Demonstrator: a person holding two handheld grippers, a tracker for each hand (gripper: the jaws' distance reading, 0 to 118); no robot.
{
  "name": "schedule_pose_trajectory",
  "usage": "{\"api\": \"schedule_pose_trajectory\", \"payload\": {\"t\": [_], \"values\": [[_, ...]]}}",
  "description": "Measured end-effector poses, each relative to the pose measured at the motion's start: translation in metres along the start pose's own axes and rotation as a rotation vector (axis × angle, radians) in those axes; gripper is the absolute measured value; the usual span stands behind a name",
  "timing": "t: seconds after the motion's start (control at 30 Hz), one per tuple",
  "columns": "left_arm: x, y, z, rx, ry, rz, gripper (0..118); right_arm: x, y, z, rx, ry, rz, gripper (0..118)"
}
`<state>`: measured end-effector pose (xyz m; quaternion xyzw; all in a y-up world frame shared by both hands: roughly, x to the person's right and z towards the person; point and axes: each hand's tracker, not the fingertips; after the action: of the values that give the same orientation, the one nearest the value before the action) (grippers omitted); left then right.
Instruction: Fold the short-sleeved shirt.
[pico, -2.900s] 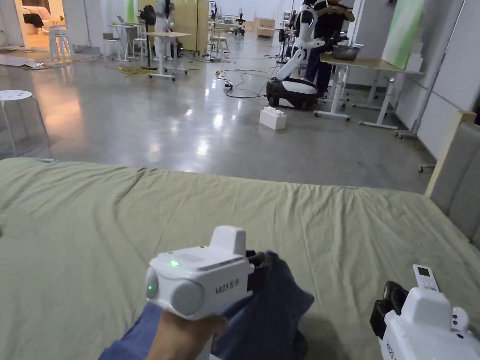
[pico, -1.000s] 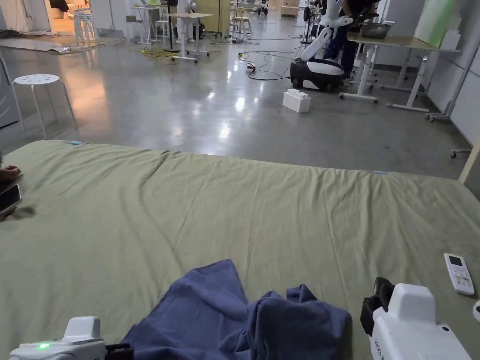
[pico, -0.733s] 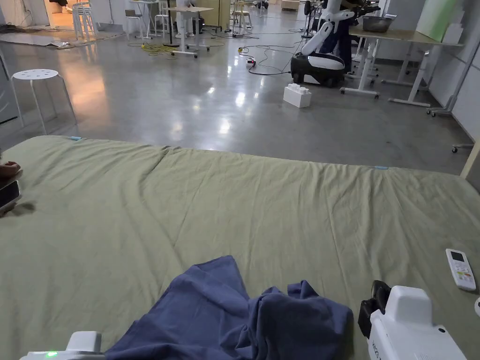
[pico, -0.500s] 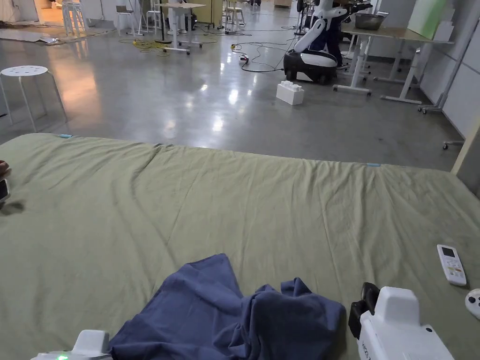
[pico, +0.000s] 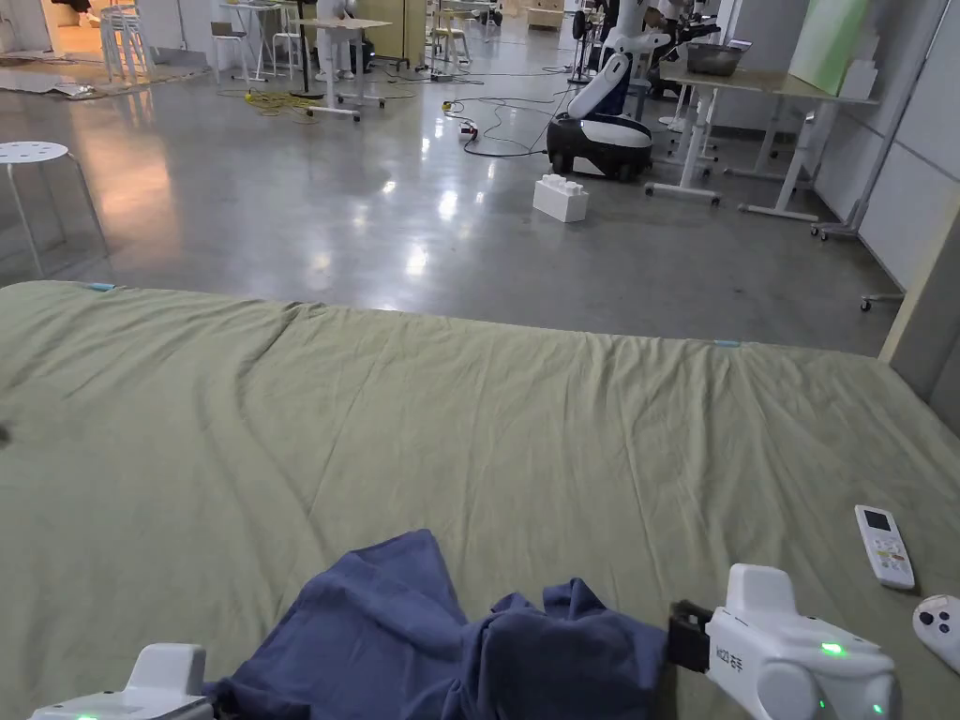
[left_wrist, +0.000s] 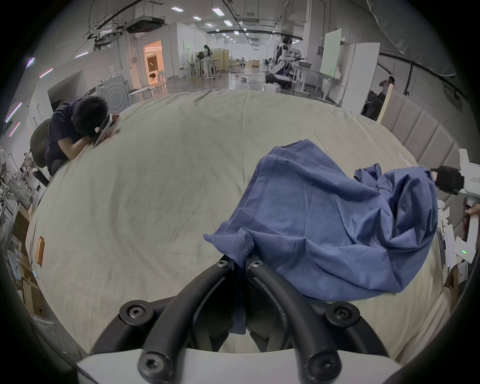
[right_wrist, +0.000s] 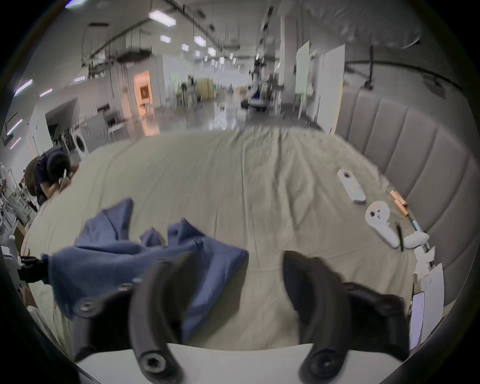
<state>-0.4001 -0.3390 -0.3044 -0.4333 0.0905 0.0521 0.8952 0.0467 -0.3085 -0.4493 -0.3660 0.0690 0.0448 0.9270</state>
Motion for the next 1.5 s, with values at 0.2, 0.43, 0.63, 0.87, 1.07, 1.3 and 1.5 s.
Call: {"api": "schedule_pose_trajectory", "payload": {"t": [0.2,0.43,0.63,0.87,1.07,1.3,1.5], "values": [[-0.004,-0.005,-0.003,-0.015,0.007,0.022,7,-0.001,0.008,-0.066,-0.18,0.039,0.033,77],[-0.007,-0.007,-0.006,-0.034,0.026,0.037,7,-0.016,-0.008,-0.107,-0.299,0.082,0.057,41],[-0.008,-0.008,-0.01,-0.042,0.027,0.036,7,-0.028,-0.016,-0.104,-0.227,0.082,0.126,5],[-0.008,0.006,0.015,0.023,0.012,0.026,7,-0.028,-0.006,-0.045,-0.018,0.011,0.151,4],[-0.007,0.04,0.046,0.14,-0.009,-0.012,7,-0.015,0.02,0.023,0.178,0.003,0.109,4],[-0.003,0.106,0.094,0.304,-0.016,-0.024,7,0.0,0.067,0.092,0.376,-0.036,0.088,4],[-0.007,0.174,0.139,0.43,-0.012,-0.033,7,0.017,0.118,0.145,0.472,-0.071,0.045,4]]}}
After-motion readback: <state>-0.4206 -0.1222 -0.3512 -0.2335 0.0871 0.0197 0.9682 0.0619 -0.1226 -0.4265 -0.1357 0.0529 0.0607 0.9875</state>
